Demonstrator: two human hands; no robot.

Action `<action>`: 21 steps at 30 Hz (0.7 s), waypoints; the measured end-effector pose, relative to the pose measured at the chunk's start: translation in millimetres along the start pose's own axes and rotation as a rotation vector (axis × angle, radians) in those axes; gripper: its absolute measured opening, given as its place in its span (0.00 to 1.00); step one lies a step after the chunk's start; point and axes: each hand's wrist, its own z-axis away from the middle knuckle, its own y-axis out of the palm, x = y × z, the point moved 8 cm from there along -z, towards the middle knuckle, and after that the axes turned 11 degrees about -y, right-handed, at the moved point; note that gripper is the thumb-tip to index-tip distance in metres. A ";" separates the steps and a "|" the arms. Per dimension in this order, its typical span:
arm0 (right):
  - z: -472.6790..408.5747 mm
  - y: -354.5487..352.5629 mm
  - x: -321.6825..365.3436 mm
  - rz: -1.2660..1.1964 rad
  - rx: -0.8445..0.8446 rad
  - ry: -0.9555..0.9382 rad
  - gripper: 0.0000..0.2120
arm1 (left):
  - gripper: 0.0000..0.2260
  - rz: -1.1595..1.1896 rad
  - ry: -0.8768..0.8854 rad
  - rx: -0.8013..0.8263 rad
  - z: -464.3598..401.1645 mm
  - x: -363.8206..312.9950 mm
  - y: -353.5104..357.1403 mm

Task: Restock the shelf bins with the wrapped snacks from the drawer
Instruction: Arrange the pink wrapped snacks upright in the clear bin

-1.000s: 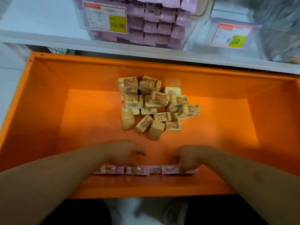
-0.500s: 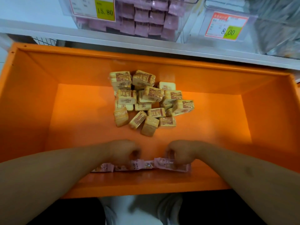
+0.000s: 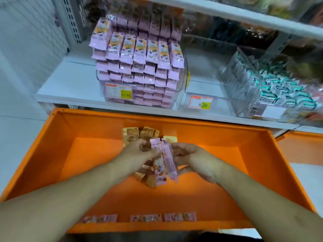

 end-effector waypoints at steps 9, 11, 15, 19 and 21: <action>49.0 18.9 113.2 -0.123 -0.122 -0.324 0.21 | 0.28 0.024 0.211 -0.143 89.7 -85.5 -26.7; 54.3 19.0 122.1 -0.215 -0.138 -0.338 0.23 | 0.29 0.063 0.242 -0.172 99.8 -93.0 -32.9; 47.0 19.9 125.5 -0.360 -0.208 -0.307 0.20 | 0.18 0.128 0.277 -0.228 112.2 -104.1 -34.5; 30.9 25.9 128.7 -0.315 -0.216 -0.282 0.17 | 0.10 0.178 0.232 -0.276 101.7 -107.6 -36.8; 24.3 24.8 131.5 -0.313 -0.221 -0.276 0.16 | 0.10 0.184 0.211 -0.273 96.0 -111.0 -38.1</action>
